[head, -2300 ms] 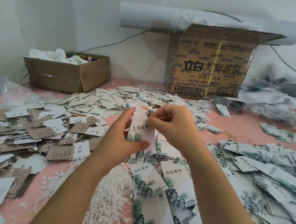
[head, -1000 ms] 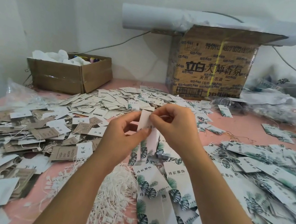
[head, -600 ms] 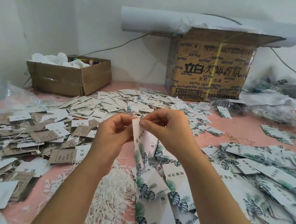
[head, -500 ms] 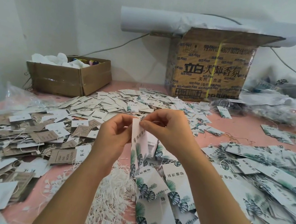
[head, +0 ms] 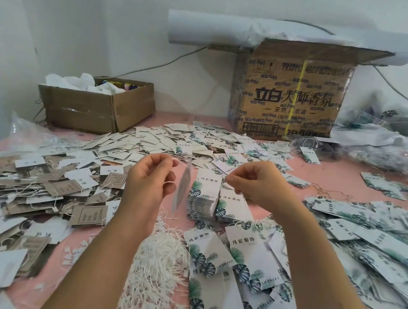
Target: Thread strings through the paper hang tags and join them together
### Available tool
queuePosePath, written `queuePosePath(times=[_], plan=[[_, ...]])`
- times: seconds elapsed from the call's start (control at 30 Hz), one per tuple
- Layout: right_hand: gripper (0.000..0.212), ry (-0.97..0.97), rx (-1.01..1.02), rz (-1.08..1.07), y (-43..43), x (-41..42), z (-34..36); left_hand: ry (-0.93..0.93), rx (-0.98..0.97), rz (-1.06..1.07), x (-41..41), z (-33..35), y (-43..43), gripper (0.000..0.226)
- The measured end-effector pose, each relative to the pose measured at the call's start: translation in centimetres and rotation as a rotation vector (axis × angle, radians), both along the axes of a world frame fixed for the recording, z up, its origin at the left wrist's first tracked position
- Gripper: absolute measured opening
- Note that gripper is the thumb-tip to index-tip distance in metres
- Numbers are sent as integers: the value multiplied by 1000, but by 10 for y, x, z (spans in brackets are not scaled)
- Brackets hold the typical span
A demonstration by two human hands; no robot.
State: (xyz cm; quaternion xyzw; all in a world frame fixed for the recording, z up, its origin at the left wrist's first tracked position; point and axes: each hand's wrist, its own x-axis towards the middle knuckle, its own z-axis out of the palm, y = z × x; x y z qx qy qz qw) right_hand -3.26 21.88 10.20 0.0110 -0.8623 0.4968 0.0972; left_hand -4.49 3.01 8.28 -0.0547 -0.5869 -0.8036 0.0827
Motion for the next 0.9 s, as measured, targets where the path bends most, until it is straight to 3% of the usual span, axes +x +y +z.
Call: queuePosePath(times=[0.37, 0.67, 0.9], plan=[[20, -59, -16, -62, 12, -3, -3, -67, 291, -81, 1, 7, 0, 15], [17, -73, 37, 62, 14, 4, 0, -110, 327, -50, -2, 4, -3, 14], [20, 84, -126, 58, 14, 3, 4, -15, 217, -34, -1, 2, -4, 8]])
